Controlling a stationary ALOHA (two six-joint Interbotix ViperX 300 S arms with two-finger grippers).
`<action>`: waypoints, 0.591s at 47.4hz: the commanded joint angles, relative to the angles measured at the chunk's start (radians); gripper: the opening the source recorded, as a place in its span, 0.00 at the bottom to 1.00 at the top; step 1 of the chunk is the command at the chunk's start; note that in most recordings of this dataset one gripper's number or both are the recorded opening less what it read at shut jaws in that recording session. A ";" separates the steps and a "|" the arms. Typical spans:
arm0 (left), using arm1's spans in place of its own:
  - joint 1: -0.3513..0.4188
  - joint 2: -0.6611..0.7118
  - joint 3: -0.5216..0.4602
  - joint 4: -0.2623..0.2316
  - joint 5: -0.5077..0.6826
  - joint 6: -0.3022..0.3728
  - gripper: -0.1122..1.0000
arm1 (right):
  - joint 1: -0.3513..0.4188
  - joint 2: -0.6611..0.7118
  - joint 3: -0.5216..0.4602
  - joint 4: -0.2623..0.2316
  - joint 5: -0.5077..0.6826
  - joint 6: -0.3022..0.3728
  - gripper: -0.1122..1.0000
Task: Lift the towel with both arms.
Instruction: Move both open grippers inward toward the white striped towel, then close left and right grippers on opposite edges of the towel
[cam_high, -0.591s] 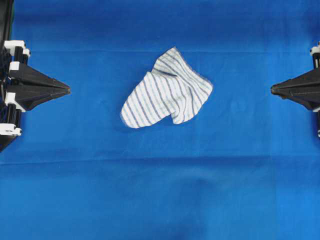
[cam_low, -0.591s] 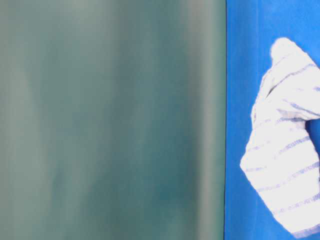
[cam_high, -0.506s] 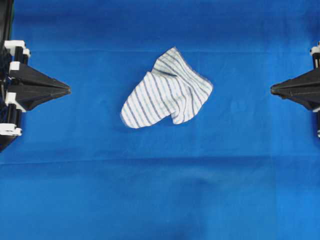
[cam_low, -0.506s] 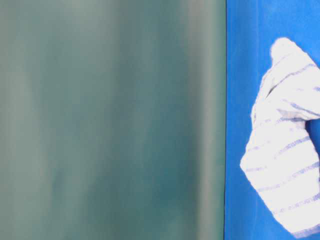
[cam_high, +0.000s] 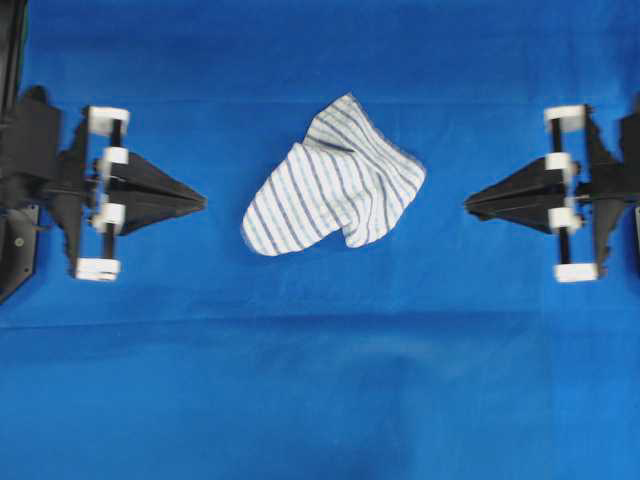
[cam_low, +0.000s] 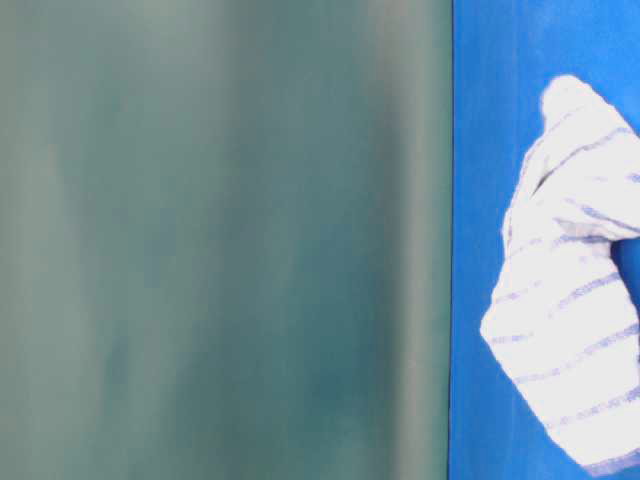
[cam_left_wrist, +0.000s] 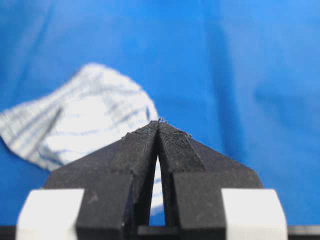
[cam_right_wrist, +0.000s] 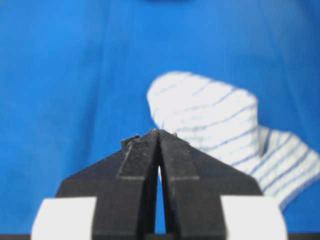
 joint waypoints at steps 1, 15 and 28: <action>-0.002 0.067 -0.041 -0.003 -0.015 -0.002 0.13 | -0.003 0.077 -0.044 0.011 -0.005 0.002 0.11; -0.002 0.301 -0.107 -0.003 -0.025 -0.011 0.83 | -0.009 0.354 -0.167 0.009 0.044 -0.003 0.70; -0.002 0.489 -0.143 -0.003 -0.078 -0.009 0.91 | -0.021 0.551 -0.233 0.009 0.055 -0.003 0.66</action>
